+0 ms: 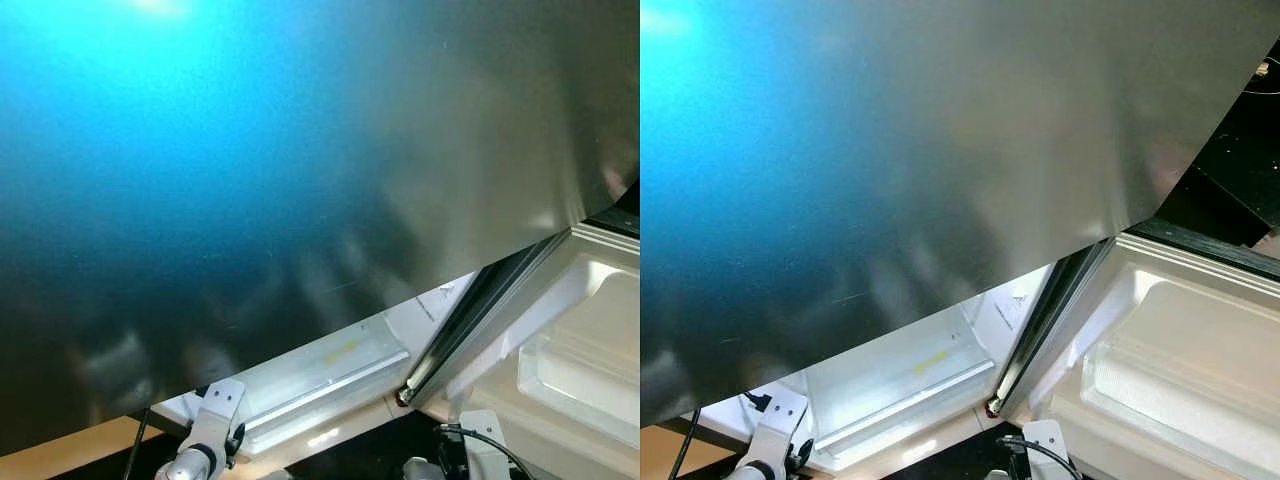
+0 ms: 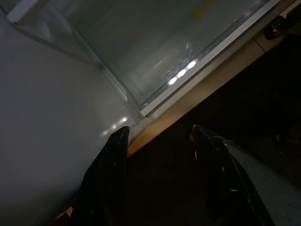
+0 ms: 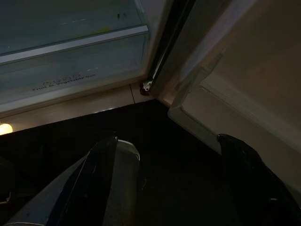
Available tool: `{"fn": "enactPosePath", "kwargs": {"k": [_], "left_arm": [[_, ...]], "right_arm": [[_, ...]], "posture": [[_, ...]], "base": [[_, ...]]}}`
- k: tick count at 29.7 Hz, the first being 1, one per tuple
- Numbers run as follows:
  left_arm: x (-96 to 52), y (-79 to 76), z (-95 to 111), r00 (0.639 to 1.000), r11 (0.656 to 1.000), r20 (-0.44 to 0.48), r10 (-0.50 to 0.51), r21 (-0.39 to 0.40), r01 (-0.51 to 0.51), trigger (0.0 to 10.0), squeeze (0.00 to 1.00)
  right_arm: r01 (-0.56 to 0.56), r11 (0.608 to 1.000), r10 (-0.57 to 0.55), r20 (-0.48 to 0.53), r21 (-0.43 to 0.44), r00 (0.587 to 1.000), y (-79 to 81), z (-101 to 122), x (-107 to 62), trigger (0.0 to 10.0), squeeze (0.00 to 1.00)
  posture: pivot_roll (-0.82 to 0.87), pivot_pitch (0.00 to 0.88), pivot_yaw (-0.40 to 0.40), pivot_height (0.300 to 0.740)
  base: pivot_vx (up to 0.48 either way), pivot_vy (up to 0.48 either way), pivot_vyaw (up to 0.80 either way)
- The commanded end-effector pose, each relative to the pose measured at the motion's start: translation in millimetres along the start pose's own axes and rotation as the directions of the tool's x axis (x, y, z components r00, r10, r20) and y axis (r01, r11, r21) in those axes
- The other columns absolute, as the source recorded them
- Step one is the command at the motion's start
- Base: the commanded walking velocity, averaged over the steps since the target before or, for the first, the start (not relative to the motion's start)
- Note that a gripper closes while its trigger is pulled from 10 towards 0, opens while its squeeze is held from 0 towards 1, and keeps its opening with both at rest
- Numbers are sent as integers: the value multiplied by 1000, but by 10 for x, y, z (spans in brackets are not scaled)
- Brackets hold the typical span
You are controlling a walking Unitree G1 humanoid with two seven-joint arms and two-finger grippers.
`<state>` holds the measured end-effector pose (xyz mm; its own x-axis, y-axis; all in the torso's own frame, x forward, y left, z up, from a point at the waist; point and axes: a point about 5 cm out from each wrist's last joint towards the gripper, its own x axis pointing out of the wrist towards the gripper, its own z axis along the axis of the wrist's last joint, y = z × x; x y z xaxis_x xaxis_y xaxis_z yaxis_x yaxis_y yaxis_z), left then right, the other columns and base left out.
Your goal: Restocking fridge
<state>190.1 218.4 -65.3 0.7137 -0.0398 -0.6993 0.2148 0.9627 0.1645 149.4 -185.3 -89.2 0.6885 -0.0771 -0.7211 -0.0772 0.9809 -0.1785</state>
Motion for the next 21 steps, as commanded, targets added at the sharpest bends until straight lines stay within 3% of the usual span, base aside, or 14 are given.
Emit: {"fn": "enactPosePath", "kwargs": {"k": [1, 6, 13, 21], "left_arm": [[-25, 5, -91, 999, 1000, -35, 14, -25, -15, 10000, 0], [-27, -6, -97, 999, 999, -31, 10, -31, -11, 10000, 0], [-30, -7, -108, 999, 1000, -37, 13, -25, -14, 10000, 0], [-28, -10, -105, 999, 1000, -35, 11, -20, -12, 10000, 0]], "right_arm": [[-5, 1000, 6, -34, 11, 999, 25, -100, -37, 10000, 0], [-7, 1000, 7, -33, 11, 999, 30, -99, -37, 10000, 0], [-6, 1000, 7, -33, 11, 999, 32, -100, -38, 10000, 0], [-6, 1000, 6, -38, 8, 999, 23, -111, -41, 10000, 0]], "posture": [[-74, 140, 2, 727], [-75, 140, 2, 727], [-74, 141, 1, 727], [-75, 139, 1, 727]], "base": [[0, 0, 0], [0, 0, 0], [-354, 0, 0], [0, 0, 0]]}}
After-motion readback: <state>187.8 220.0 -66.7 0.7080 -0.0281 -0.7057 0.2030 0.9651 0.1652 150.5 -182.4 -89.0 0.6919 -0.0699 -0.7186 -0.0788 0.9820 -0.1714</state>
